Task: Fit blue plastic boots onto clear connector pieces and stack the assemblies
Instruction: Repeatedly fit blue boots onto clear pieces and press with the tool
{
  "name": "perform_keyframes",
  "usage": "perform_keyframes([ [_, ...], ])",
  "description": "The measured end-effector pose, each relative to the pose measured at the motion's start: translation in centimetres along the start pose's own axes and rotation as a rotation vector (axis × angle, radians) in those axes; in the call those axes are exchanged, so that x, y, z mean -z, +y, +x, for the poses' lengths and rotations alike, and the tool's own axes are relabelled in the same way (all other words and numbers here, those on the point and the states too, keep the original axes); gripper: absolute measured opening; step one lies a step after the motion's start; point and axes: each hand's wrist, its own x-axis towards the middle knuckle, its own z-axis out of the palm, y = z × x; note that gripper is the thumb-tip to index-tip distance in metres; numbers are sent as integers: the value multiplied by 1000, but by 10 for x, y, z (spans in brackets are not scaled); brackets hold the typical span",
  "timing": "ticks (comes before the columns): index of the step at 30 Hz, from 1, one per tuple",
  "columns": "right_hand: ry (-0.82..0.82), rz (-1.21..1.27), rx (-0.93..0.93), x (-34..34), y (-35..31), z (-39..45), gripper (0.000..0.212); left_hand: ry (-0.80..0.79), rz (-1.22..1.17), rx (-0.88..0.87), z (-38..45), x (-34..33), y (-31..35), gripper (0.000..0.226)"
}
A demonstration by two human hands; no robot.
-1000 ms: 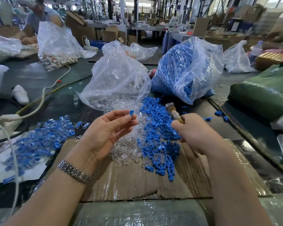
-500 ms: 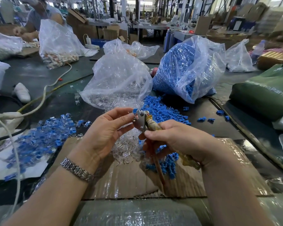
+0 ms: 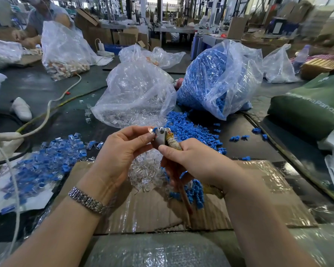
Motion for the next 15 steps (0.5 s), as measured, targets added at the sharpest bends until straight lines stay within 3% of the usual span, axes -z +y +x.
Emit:
perform_keyframes([
  [7, -17, -18, -18, 11, -2, -5, 44, 16, 94, -90, 3, 16, 4, 18],
  [10, 222, -75, 1, 29, -2, -11, 39, 325, 521, -233, 9, 41, 13, 13],
  [12, 426, -295, -51, 42, 3, -10, 39, 551, 918, -274, 11, 56, 19, 20],
  [15, 587, -682, -226, 57, 17, -6, 34, 666, 1413, -212, 11, 64, 22, 20],
])
